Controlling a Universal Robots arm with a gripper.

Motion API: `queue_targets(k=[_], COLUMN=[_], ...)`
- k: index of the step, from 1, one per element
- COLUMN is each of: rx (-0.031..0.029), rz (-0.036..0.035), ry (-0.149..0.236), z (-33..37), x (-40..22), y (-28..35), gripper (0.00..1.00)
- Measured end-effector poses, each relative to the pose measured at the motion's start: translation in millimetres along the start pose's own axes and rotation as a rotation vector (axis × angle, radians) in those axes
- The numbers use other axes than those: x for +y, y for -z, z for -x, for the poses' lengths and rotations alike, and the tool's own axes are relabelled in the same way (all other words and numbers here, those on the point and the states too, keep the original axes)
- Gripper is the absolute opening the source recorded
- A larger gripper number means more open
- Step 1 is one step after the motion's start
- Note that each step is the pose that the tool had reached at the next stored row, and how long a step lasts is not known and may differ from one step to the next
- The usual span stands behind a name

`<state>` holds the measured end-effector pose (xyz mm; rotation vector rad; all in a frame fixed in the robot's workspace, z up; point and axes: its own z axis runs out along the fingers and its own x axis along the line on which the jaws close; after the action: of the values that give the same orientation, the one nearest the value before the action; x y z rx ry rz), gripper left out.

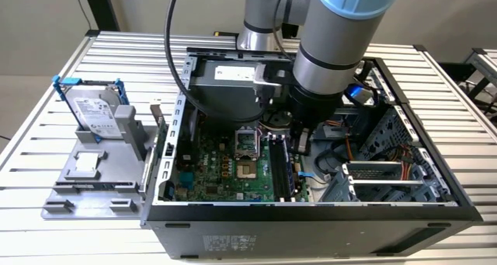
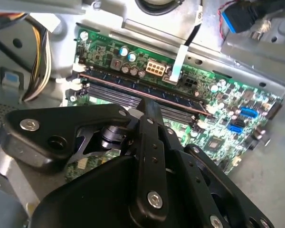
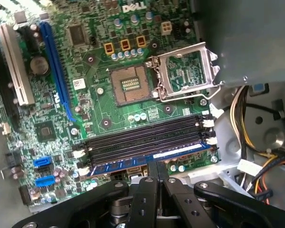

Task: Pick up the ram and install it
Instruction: 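Press down the ram until it locks into place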

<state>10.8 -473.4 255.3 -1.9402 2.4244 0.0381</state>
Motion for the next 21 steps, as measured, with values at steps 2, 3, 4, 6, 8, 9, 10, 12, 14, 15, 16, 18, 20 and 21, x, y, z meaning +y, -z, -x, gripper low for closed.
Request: queue_targets(k=[2, 3, 4, 6, 8, 9, 10, 12, 14, 15, 16, 18, 20, 21], rx=[-0.0001, -0.0002, -0.0002, -0.0004, -0.0004, -0.0004, -0.0004, -0.0005, -0.0004, 0.0, 0.0, 0.0, -0.0002, -0.0005], rz=[0.0013, 0.0019, 0.0026, 0.0038, 0.0048, 0.0052, 0.0056, 0.0064, 0.0068, 0.0068, 0.0068, 0.0067, 0.0067, 0.0067], ry=[0.03, 0.045, 0.06, 0.087, 0.111, 0.121, 0.13, 0.15, 0.158, 0.158, 0.158, 0.158, 0.158, 0.158], z=[0.0, 0.1, 0.1, 0.2, 0.3, 0.3, 0.3, 0.4, 0.4, 0.4, 0.4, 0.4, 0.5, 0.5], x=[-0.1, -0.2, -0.4, -0.8, -1.1, -1.3, -1.6, -2.1, -2.1, -2.1, -2.1, -2.2, -2.2, -2.1], y=[0.0, 0.0, 0.0, -0.1, -0.1, -0.1, -0.3, -0.8, -1.1, -1.1, -1.1, -1.2, -1.6, -2.3], gripper=[0.0, 0.0, 0.0, 0.0, 0.0, 0.0, 0.0, 0.0, 0.0, 0.0, 0.0, 0.0, 0.0, 0.0])
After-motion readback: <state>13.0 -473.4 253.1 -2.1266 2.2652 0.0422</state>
